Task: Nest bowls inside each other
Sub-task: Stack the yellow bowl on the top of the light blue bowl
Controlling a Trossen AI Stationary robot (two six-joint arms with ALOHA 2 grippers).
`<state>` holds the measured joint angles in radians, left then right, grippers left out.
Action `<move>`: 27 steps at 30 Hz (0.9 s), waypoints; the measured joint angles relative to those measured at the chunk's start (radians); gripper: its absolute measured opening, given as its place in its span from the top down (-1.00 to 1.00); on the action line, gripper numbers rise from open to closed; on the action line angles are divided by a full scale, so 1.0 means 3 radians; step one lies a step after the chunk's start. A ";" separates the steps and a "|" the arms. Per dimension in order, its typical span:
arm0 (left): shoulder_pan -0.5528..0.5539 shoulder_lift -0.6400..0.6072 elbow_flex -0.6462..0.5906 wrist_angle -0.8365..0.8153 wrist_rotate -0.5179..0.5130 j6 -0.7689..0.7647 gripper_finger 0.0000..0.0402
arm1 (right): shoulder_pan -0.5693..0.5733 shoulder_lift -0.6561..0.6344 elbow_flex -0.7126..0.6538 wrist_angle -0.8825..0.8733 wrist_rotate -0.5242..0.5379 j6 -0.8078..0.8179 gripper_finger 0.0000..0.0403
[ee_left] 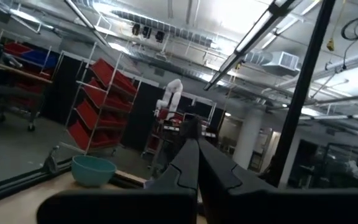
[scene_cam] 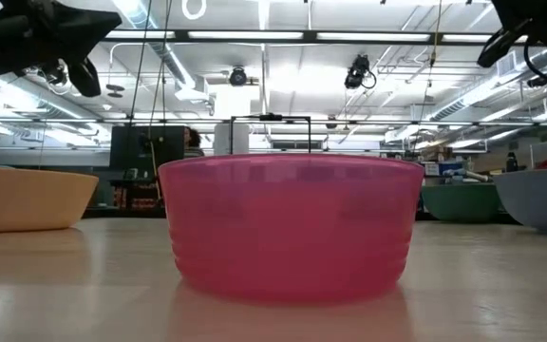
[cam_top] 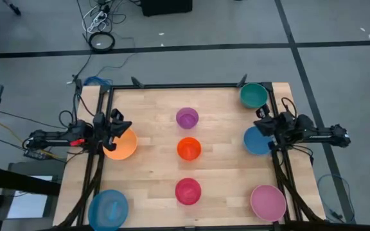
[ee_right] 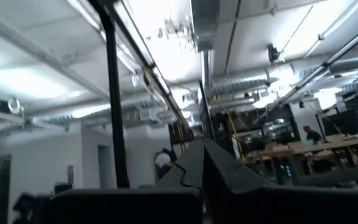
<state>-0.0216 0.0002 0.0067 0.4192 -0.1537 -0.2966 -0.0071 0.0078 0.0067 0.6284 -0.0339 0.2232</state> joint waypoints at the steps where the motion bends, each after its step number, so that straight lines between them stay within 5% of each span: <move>1: 0.0000 0.0000 -0.0001 -0.0032 0.0017 0.0001 0.95 | 0.0000 -0.0001 0.0000 0.0025 0.0038 0.0049 1.00; 14: 0.0000 0.0001 0.0015 -0.0299 0.0558 -0.0186 0.95 | 0.0001 0.0001 0.0010 -0.0027 0.0142 0.0270 1.00; 21: 0.0000 0.0000 0.0025 -0.0707 0.0580 -0.0252 0.95 | 0.0001 0.0036 0.0013 -0.0087 0.0321 0.0505 1.00; 27: 0.0000 0.0013 0.0378 -0.1932 0.0536 -0.0274 0.95 | 0.0001 0.0515 0.0014 -0.0401 0.0625 0.0908 1.00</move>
<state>-0.0216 0.0041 0.1201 -0.1604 0.0070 -0.3787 -0.0067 0.1625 0.0109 0.5079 0.1534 0.4957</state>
